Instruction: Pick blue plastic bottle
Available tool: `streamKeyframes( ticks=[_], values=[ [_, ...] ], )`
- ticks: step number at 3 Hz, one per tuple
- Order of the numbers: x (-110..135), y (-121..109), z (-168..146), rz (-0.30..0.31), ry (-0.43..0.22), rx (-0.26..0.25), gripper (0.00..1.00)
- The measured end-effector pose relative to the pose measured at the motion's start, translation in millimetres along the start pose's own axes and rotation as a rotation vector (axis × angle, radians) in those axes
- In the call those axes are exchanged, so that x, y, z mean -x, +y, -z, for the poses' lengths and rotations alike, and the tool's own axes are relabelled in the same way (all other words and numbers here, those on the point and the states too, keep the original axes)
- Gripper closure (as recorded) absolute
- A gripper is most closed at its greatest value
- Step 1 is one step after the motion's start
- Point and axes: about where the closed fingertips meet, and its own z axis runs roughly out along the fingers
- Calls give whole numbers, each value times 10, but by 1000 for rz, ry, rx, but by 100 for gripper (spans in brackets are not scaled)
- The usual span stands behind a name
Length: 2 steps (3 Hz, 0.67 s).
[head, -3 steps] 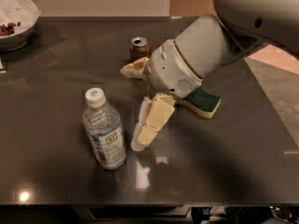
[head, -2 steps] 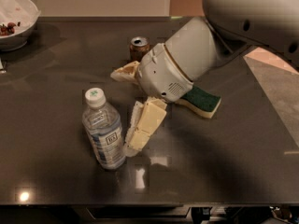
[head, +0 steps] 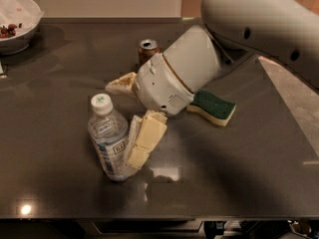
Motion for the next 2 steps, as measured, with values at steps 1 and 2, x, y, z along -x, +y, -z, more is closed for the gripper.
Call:
streamKeyframes(
  ticks=[1,2],
  values=[
    [40,57,-85,7,-14,28,18],
    [70,103,-126,13,-23,48,41]
  ],
)
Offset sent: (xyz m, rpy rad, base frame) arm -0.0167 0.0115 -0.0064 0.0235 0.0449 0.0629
